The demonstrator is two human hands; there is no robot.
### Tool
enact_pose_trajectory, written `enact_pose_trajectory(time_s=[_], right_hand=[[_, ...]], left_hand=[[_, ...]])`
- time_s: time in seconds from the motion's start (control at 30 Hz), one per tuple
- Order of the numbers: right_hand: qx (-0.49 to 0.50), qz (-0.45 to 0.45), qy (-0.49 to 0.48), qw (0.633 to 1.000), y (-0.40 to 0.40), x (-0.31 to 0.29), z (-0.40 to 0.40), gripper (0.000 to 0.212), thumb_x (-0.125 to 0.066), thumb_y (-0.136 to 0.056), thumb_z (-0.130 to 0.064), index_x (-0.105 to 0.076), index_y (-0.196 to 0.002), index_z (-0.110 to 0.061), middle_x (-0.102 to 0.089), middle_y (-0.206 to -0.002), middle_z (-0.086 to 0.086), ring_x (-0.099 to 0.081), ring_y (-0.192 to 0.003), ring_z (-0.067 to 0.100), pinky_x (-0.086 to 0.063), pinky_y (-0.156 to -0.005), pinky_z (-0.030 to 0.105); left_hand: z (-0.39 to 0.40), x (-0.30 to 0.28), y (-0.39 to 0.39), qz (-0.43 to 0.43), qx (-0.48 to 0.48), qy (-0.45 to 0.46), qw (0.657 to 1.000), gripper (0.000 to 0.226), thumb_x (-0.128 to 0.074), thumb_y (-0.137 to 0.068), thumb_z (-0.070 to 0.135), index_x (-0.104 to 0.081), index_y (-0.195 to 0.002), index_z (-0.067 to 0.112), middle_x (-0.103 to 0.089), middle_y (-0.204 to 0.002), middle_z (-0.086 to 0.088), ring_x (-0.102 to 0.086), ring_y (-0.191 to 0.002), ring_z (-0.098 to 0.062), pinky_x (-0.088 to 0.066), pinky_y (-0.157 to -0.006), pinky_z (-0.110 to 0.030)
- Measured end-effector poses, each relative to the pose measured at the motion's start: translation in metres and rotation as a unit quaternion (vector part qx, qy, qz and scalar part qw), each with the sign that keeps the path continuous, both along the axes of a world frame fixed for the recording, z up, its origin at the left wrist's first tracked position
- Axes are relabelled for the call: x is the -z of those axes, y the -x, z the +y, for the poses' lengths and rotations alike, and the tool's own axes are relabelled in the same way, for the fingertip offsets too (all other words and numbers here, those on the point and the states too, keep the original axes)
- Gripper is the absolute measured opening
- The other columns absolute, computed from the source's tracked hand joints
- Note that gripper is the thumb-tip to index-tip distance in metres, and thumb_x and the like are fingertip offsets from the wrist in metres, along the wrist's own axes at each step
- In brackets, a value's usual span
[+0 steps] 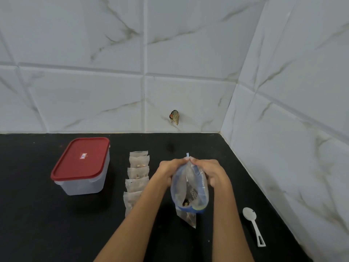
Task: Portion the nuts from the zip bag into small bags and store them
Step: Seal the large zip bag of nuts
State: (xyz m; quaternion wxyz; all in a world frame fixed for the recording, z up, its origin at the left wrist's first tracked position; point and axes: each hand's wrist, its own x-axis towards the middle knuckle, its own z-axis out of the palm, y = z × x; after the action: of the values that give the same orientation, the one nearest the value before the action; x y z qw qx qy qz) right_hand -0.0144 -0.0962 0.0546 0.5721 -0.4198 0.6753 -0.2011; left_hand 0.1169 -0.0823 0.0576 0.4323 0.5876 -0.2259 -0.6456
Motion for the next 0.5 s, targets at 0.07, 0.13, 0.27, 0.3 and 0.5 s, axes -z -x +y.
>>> enact_pose_trajectory(time_s=[0.07, 0.13, 0.27, 0.3, 0.5], right_hand=[[0.059, -0.088, 0.089, 0.990, -0.002, -0.012, -0.018, 0.013, -0.074, -0.075, -0.015, -0.064, -0.073, -0.006, -0.065, -0.071, 0.009, -0.062, -0.068, 0.020, -0.051, -0.066, 0.034], [0.040, -0.095, 0.128, 0.986, 0.004, -0.018, -0.020, 0.015, -0.065, -0.081, 0.002, -0.064, -0.071, -0.010, -0.063, -0.069, 0.004, -0.060, -0.065, 0.016, -0.050, -0.061, 0.027], [0.063, 0.100, 0.234, 0.965, 0.002, -0.027, -0.030, 0.022, -0.068, -0.075, 0.002, -0.065, -0.065, -0.017, -0.062, -0.072, -0.003, -0.057, -0.077, 0.013, -0.046, -0.068, 0.029], [0.052, 0.113, 0.254, 0.959, 0.002, -0.028, -0.033, 0.020, -0.068, -0.074, 0.001, -0.065, -0.065, -0.017, -0.062, -0.072, -0.004, -0.058, -0.078, 0.013, -0.045, -0.068, 0.028], [-0.051, 0.201, 0.331, 0.920, -0.009, -0.035, -0.040, 0.007, -0.067, -0.076, -0.017, -0.061, -0.079, -0.019, -0.064, -0.081, -0.002, -0.061, -0.079, 0.016, -0.051, -0.069, 0.030]], left_hand=[[-0.003, -0.006, 0.005, -0.059, -0.042, 0.027, 0.997, 0.016, -0.076, -0.080, 0.012, -0.066, -0.088, 0.002, -0.066, -0.066, -0.003, -0.062, -0.057, -0.009, -0.046, -0.047, -0.022], [-0.009, -0.004, 0.009, -0.152, -0.056, 0.078, 0.984, 0.006, -0.073, -0.081, 0.009, -0.069, -0.083, 0.005, -0.069, -0.068, -0.002, -0.060, -0.059, -0.006, -0.046, -0.050, -0.018], [-0.016, 0.000, 0.008, -0.343, -0.049, 0.159, 0.925, 0.015, -0.067, -0.084, 0.009, -0.065, -0.079, 0.023, -0.070, -0.092, -0.002, -0.062, -0.080, -0.012, -0.054, -0.073, -0.028], [-0.018, 0.000, 0.008, -0.366, -0.041, 0.171, 0.914, 0.012, -0.065, -0.086, 0.010, -0.064, -0.084, 0.022, -0.068, -0.092, -0.001, -0.062, -0.083, -0.013, -0.054, -0.075, -0.029], [-0.022, -0.011, 0.017, -0.478, 0.017, 0.231, 0.847, 0.014, -0.050, -0.095, 0.022, -0.054, -0.105, 0.013, -0.059, -0.091, -0.002, -0.059, -0.082, -0.018, -0.050, -0.069, -0.033]])
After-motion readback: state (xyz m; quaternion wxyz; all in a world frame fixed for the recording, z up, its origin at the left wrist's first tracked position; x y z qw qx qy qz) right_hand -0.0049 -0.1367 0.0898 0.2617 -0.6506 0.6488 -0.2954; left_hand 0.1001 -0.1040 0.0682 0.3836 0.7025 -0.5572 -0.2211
